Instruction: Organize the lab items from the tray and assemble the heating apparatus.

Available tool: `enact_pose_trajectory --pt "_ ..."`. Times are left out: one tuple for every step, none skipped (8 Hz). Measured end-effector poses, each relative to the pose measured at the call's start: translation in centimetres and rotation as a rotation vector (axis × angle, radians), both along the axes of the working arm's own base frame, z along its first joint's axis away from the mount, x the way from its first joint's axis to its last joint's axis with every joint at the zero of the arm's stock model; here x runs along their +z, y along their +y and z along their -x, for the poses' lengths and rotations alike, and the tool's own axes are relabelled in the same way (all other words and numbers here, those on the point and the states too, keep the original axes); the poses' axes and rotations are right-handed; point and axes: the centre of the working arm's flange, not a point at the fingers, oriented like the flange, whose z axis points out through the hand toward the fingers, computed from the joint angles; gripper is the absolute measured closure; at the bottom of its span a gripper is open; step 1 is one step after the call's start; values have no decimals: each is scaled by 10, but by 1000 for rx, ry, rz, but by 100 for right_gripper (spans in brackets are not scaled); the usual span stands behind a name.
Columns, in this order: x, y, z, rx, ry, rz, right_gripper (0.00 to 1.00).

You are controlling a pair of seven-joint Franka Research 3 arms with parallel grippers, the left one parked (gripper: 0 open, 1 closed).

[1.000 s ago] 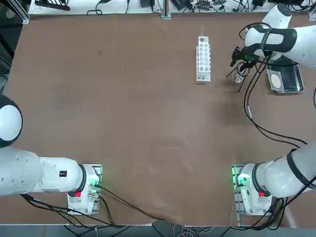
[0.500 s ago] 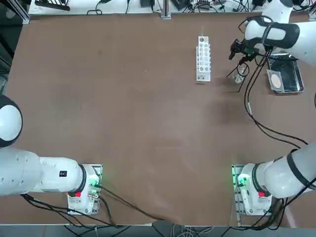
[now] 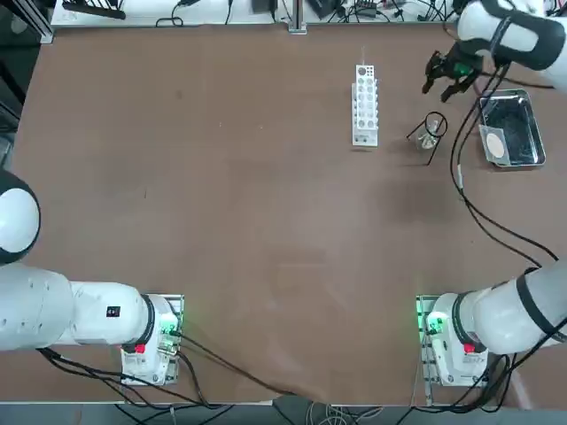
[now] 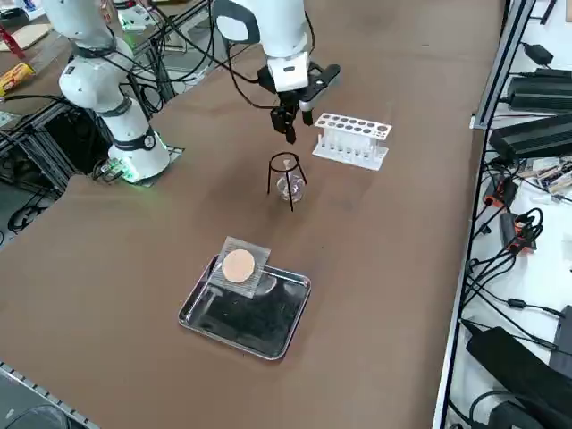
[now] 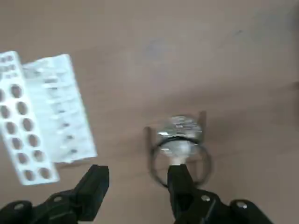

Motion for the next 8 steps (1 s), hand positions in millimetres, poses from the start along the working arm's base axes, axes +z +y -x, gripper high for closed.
enact_pose_trajectory --pt "16 -21 -4 39 17 64 22" --pt "25 -43 -5 91 34 137 22" --pt "23 -65 -5 143 53 214 22" --pt "13 -86 -5 193 89 296 21" --pt "-4 -102 -7 231 130 369 19" --pt "-25 -112 -10 251 159 410 18" --pt "-47 -119 -14 260 174 424 15" --pt "-69 -126 -17 266 183 429 8"
